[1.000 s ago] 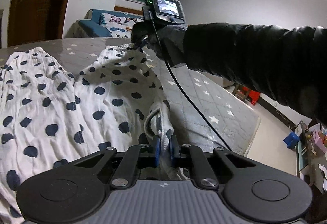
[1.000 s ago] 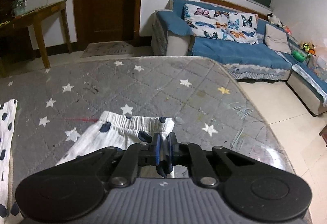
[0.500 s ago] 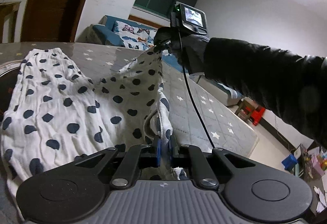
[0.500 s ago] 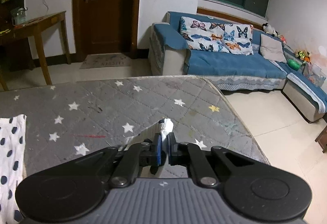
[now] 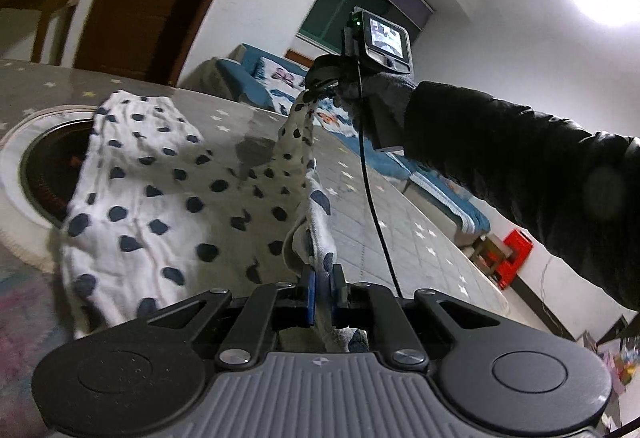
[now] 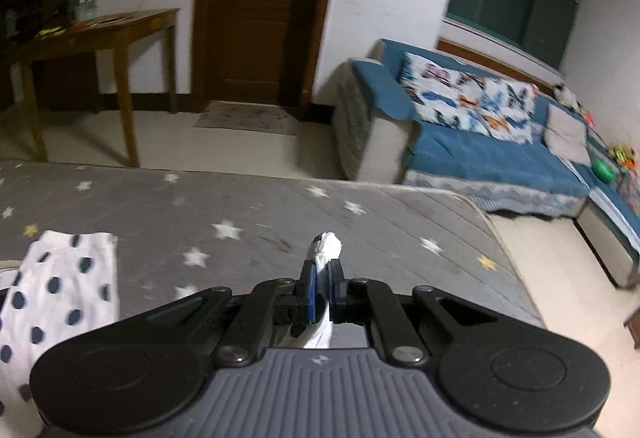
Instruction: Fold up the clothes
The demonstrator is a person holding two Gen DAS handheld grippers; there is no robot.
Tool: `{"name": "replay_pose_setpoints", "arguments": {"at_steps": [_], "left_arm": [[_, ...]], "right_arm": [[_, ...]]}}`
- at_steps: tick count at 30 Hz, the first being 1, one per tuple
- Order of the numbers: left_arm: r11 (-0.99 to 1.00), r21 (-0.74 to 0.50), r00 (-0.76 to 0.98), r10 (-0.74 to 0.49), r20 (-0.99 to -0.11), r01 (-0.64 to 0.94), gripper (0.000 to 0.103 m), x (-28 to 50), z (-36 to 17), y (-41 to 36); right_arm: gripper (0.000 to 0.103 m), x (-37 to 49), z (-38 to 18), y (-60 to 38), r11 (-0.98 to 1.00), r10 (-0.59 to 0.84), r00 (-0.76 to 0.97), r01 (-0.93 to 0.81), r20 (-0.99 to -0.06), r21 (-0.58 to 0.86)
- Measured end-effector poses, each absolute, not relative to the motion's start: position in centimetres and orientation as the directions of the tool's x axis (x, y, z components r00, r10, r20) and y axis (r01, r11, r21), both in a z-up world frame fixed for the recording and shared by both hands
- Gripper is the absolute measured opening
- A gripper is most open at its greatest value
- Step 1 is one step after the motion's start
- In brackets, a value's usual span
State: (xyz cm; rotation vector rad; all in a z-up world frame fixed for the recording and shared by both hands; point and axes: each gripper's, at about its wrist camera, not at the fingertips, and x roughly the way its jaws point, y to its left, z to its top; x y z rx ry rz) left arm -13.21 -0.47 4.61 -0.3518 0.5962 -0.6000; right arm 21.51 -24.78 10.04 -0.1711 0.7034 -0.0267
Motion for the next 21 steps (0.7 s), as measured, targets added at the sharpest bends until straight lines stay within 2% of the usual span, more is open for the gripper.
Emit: {"name": "replay_pose_setpoints", "arguments": {"at_steps": [21], "left_arm": [[0.809, -0.556, 0.764, -0.479, -0.433, 0.192, 0.005, -16.9, 3.7, 7.5]], "right_arm": [[0.005, 24.6, 7.2, -5.8, 0.917, 0.009, 0.744, -0.273, -0.668, -0.291]]}}
